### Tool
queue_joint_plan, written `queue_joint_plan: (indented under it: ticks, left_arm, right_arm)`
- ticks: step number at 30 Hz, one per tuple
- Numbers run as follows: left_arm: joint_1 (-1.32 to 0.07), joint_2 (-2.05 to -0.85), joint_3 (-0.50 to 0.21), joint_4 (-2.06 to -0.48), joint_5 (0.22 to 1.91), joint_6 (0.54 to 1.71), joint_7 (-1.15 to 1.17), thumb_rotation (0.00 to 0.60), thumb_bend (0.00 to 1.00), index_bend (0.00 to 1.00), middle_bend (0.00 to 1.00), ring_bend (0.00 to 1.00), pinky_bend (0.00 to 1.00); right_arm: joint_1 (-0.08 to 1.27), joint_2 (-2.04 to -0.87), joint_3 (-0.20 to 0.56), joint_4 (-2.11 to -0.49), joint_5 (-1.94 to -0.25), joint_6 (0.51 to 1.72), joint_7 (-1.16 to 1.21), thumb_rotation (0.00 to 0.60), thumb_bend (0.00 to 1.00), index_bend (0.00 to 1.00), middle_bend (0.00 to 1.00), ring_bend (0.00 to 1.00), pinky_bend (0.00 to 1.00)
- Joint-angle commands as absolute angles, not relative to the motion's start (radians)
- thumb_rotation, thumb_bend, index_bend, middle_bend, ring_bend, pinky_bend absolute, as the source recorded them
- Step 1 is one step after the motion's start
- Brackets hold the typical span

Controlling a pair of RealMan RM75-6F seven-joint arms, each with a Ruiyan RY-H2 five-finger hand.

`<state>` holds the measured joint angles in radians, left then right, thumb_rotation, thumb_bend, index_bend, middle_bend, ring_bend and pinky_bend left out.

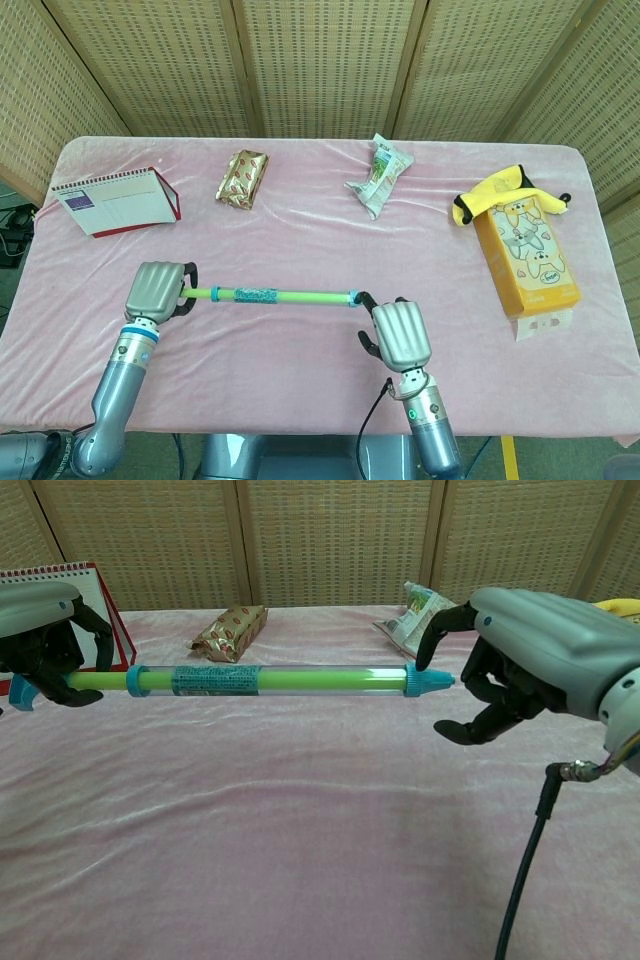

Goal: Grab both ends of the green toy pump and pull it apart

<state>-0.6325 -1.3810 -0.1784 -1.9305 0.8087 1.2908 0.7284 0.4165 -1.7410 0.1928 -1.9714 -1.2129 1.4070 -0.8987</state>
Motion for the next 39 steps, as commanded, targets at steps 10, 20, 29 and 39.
queue_joint_plan:
  ticks: [10,20,29,39]
  left_arm:
    - [-0.627,-1.34,-0.159,-1.948,0.816,1.267,0.698,0.6,0.66,0.85,0.94,0.85,0.81]
    - [-0.629,-1.318,-0.154,-1.945,0.812,1.25,0.67,0.6,0.67,0.85,0.94,0.85,0.81]
    - [-0.624,-1.301,-0.153,-1.967,0.834,1.253,0.637,0.6,0.67,0.85,0.94,0.85,0.81]
    - [-0.632,-1.287,-0.146,-1.965,0.835,1.227,0.62,0.6,0.67,0.85,0.94,0.85,0.81]
  right_arm:
    - [0.452,-1.85,0.198,-1.889,-1.218,1.427,-0.919,0.6,0.46,0.38,1.0,1.0,0.66]
    - [0.466,-1.902,0.22,-1.813,-1.266,1.459,-0.876,0.6,0.46,0.37,1.0,1.0,0.66]
    - [0.47,-1.891,0.228,-1.798,-1.258,1.458,-0.891,0.6,0.46,0.37,1.0,1.0,0.66]
    - [0.481,-1.914,0.238,-1.721,-1.246,1.454,-0.881,0.6,0.46,0.65,1.0,1.0,0.69]
